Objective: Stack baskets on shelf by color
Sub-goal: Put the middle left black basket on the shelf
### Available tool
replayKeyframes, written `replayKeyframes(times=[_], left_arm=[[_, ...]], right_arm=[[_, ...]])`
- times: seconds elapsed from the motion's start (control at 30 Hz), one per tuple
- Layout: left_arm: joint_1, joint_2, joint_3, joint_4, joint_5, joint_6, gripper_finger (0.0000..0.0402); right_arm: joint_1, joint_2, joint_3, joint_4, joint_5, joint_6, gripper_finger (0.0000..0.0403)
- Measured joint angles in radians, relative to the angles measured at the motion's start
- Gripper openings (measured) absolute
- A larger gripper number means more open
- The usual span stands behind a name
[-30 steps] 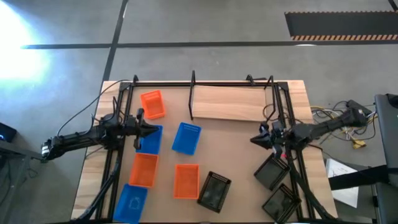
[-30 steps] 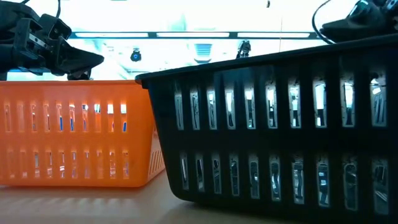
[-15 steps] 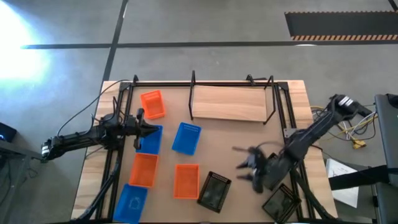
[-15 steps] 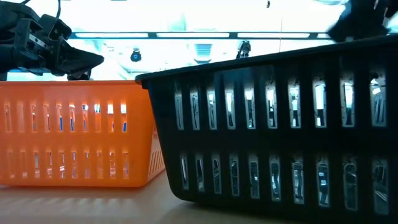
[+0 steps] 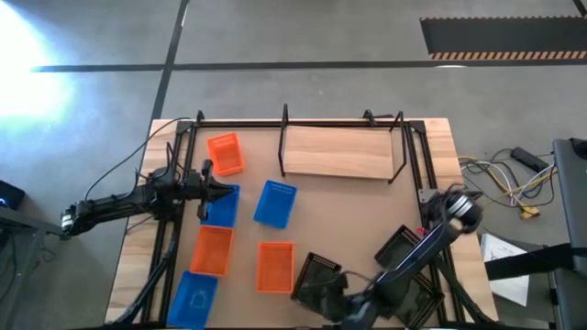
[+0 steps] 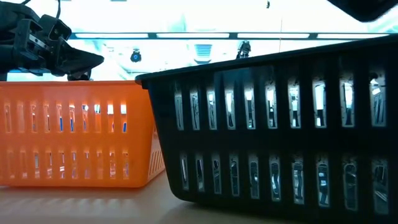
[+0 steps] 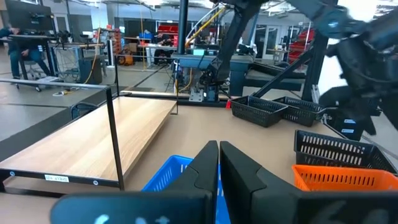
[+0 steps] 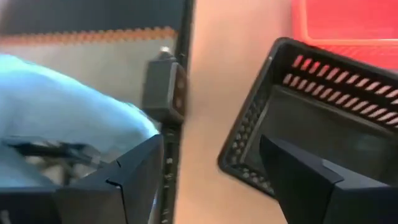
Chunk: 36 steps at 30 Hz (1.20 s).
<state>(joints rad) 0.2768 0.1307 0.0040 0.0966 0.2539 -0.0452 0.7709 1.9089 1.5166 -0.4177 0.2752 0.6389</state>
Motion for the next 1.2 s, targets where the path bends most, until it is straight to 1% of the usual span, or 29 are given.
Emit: replayKeyframes(times=[0.1, 0.2, 0.4, 0.53, 0.63, 0.7, 0.8, 0.83, 0.97, 1.07, 1.13, 1.2], left_arm=[[0.0, -0.002, 0.0, 0.0, 0.0, 0.0, 0.0], [0.0, -0.001, 0.0, 0.0, 0.0, 0.0, 0.0], [0.0, -0.002, 0.0, 0.0, 0.0, 0.0, 0.0], [0.0, 0.0, 0.0, 0.0, 0.0, 0.0, 0.0], [0.0, -0.001, 0.0, 0.0, 0.0, 0.0, 0.0], [0.0, -0.001, 0.0, -0.001, 0.0, 0.0, 0.0], [0.0, -0.001, 0.0, 0.0, 0.0, 0.0, 0.0], [0.0, 0.0, 0.0, -0.001, 0.0, 0.0, 0.0], [0.0, -0.001, 0.0, 0.0, 0.0, 0.0, 0.0], [0.0, 0.0, 0.0, 0.0, 0.0, 0.0, 0.0], [0.0, -0.001, 0.0, 0.0, 0.0, 0.0, 0.0], [0.0, 0.0, 0.0, 0.0, 0.0, 0.0, 0.0]], right_arm=[[-0.012, 0.096, 0.156, -0.109, 0.031, 0.024, 0.0257], [-0.025, 0.199, 0.299, -0.231, 0.033, 0.054, 0.0247], [-0.049, 0.378, 0.583, -0.582, 0.068, 0.117, 0.0219], [-0.068, 0.468, 0.696, -0.735, 0.061, 0.095, 0.019], [-0.081, 0.505, 0.746, -0.805, 0.058, 0.038, 0.0145], [-0.09, 0.51, 0.762, -0.852, 0.059, -0.003, 0.0103], [-0.102, 0.495, 0.763, -0.941, 0.09, -0.044, 0.0031], [-0.107, 0.482, 0.759, -0.966, 0.102, -0.059, 0.0021], [-0.139, 0.402, 0.727, -1.07, 0.179, -0.14, 0.0011], [-0.181, 0.304, 0.647, -1.105, 0.25, -0.212, 0.0009], [-0.229, 0.219, 0.564, -1.069, 0.284, -0.27, 0.0009], [-0.302, 0.119, 0.461, -0.975, 0.295, -0.343, 0.0009]])
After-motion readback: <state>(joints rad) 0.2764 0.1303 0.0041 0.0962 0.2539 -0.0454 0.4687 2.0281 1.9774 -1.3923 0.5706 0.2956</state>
